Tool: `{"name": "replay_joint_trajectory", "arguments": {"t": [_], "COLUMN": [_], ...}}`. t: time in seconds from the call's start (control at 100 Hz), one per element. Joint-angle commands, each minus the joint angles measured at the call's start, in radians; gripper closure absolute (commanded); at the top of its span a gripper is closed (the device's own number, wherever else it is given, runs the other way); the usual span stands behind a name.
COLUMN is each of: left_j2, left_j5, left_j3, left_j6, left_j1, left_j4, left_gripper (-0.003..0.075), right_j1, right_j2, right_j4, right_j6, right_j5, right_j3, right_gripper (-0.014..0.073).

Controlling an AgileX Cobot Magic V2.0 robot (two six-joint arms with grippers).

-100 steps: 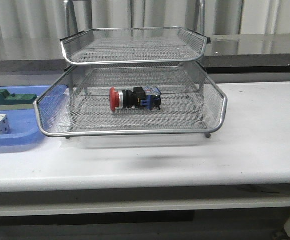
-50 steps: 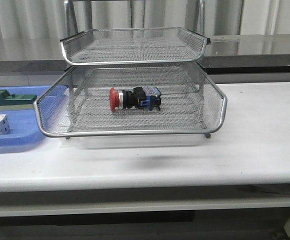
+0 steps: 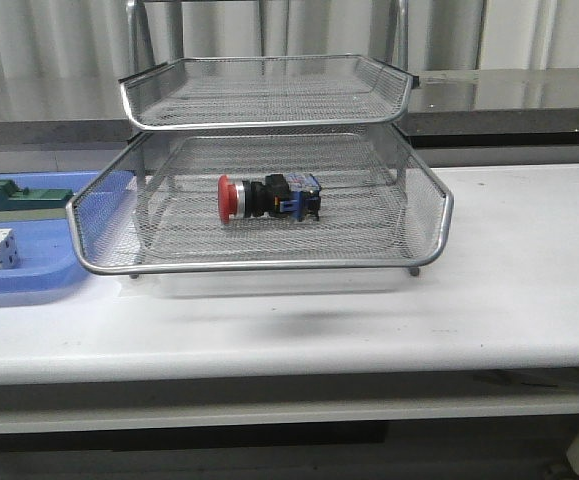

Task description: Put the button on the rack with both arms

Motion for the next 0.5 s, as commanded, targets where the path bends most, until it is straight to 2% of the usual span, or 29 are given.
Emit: {"name": "replay_joint_trajectory", "arguments": {"t": [0.0, 0.27, 0.49], "left_j2": [0.004, 0.004, 0.004], "left_j5": [-0.078, -0.078, -0.078], "left_j3": [-0.028, -0.028, -0.028], "left_j6": [-0.011, -0.011, -0.011], "left_j1": [0.0, 0.0, 0.0], "left_j4": [-0.007, -0.007, -0.007], "left_gripper": [0.0333, 0.074, 0.0741], "right_j1": [0.001, 0.001, 0.001], "right_j2": [0.005, 0.005, 0.005], "right_j4": [-0.02, -0.02, -0.02], "right_j6": [0.0, 0.0, 0.0], "right_j5": [-0.071, -0.071, -0.071], "right_j3": [-0.022, -0.022, -0.022], "right_gripper": [0.0662, 0.0662, 0.0662]}}
